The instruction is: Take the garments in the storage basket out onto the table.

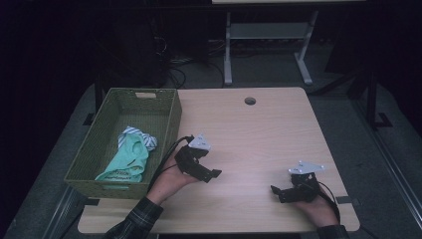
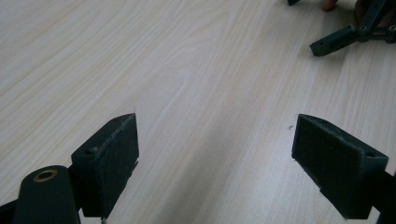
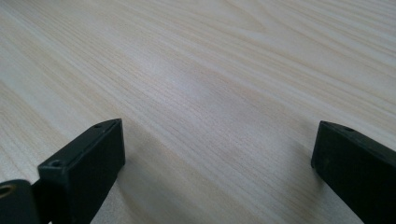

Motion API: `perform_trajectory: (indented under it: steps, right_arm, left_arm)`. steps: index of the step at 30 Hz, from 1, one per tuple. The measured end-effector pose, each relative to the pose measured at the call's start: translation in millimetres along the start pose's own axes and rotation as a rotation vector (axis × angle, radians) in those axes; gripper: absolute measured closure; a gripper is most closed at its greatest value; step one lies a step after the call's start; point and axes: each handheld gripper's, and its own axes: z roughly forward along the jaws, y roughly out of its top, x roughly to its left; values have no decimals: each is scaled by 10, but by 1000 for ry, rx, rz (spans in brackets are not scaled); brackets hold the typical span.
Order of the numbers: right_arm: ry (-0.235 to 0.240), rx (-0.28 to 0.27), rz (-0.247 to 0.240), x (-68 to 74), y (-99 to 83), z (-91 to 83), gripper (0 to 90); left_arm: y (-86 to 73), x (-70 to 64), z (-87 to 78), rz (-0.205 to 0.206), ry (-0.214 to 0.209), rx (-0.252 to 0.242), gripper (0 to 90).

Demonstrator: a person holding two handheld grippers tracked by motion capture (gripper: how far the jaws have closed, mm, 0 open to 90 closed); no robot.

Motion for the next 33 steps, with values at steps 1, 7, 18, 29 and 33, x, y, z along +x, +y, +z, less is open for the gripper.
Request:
perform_trajectory:
  steps: [1, 7, 18, 29, 33]
  right_arm:
    - [0, 0, 0, 0, 0, 0, 23]
    - [0, 0, 0, 0, 0, 0, 23]
    - [0, 0, -1, -1, 0, 1, 23]
    - [0, -1, -1, -1, 0, 1, 23]
    - [0, -1, -1, -1, 0, 1, 23]
  left_arm:
    - [8, 10, -15, -4, -5, 0, 142]
    - [37, 17, -43, 1, -5, -8, 142]
    - [86, 61, -138, -1, 7, -34, 144]
    - [145, 103, -228, 1, 8, -41, 144]
    - [168, 128, -250, 5, 11, -32, 143]
